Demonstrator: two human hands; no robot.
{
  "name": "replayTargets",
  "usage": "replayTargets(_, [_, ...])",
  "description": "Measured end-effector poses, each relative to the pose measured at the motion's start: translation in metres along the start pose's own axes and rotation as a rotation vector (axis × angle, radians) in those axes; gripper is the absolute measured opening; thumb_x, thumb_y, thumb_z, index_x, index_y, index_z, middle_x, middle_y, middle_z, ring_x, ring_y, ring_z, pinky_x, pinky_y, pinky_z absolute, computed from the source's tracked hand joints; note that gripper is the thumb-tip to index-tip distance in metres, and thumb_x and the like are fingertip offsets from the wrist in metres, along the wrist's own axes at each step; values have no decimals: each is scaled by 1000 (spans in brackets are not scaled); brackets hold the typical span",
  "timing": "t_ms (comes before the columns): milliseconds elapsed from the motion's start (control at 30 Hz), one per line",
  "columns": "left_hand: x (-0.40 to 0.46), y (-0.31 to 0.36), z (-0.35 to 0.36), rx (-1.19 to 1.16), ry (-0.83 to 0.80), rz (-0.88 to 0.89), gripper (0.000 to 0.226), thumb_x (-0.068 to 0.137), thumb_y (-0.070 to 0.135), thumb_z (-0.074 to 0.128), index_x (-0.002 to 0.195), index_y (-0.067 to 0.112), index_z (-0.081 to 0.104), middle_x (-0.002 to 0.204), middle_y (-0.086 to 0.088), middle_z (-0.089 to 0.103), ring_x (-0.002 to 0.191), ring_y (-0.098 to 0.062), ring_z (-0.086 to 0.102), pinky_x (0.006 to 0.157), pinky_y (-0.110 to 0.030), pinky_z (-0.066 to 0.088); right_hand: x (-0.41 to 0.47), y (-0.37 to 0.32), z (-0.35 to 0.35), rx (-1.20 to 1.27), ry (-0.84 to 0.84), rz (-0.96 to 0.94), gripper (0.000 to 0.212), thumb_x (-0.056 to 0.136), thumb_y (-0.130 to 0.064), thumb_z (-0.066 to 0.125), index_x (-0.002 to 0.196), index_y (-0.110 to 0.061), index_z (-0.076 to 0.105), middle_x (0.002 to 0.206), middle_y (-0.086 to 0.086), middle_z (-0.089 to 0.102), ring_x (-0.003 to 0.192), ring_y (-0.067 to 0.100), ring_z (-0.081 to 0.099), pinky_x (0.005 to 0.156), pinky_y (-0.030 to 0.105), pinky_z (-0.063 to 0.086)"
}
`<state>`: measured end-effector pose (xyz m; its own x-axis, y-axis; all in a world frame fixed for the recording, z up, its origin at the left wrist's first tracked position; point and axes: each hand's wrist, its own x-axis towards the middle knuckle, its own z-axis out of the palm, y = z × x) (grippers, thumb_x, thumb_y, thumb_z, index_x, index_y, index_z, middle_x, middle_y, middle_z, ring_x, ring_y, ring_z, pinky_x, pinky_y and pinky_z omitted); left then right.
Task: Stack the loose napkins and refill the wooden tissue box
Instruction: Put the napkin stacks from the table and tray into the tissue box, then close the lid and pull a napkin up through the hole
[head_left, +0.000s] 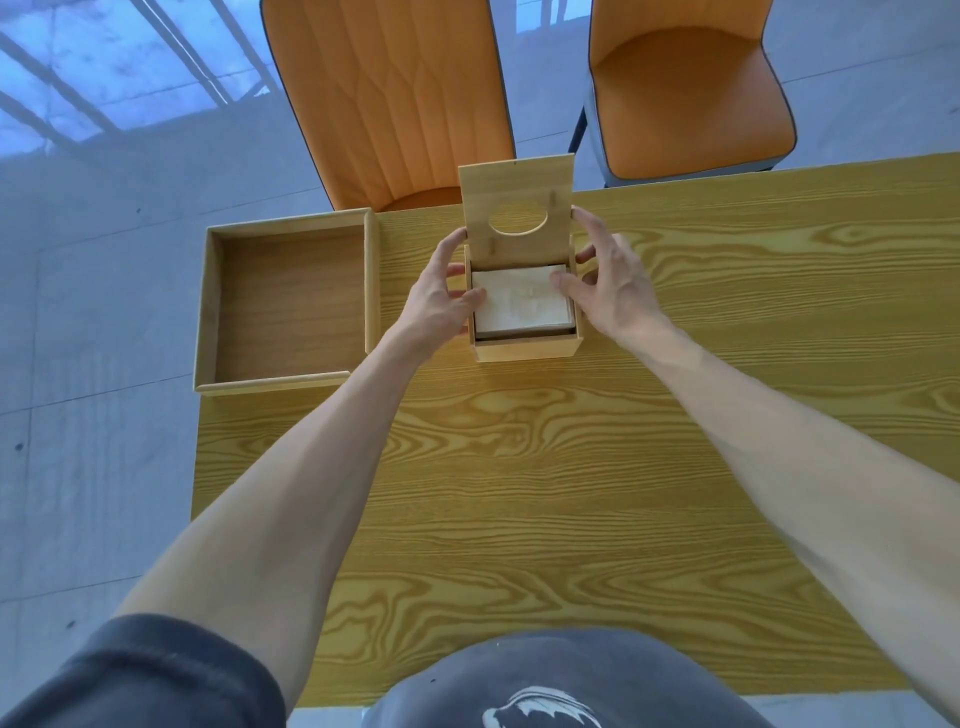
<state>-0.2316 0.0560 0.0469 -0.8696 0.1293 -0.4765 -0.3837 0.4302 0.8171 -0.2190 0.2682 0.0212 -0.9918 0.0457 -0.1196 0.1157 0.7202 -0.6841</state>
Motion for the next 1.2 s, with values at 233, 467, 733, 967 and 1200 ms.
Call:
replayTargets(233, [0,-2,0,-62,14,19,58,94,6,62,138,36,38,130,-2,50,91,-8,65,61,-29,61,-6,4,-2,104,25,-23,57,91,-38,67,139,-29,37,118,6,58,73,17,62,79,38,57])
replayTargets(467, [-2,-4,-2,-147,19,-44,36,98,12,56,129,29,50,132,0,57,100,-14,65,73,-35,61,-18,8,-11,136,-20,-43,34,101,-41,48,131,-25,51,132,10,60,98,24,69,82,42,57])
replayTargets(733, [-6,8,-4,-331,-74,-241,63,78,72,56,129,35,58,146,-7,51,125,-32,55,98,-62,46,-20,-9,-28,375,-86,196,60,89,-75,37,113,-31,70,124,2,68,115,18,62,94,50,54])
replayTargets(967, [-22,-3,-3,-300,6,-220,44,87,45,69,128,33,59,125,2,64,109,-19,64,89,-43,57,-33,-5,-34,603,-147,276,35,87,-35,70,120,-23,66,123,3,70,106,14,68,80,38,62])
replayTargets(1200, [-39,-14,7,-346,64,-207,44,88,37,71,129,26,59,122,-3,66,111,-21,66,89,-41,58,-42,-2,-31,595,-111,275,44,87,-29,73,126,-16,61,115,4,72,98,14,70,69,30,62])
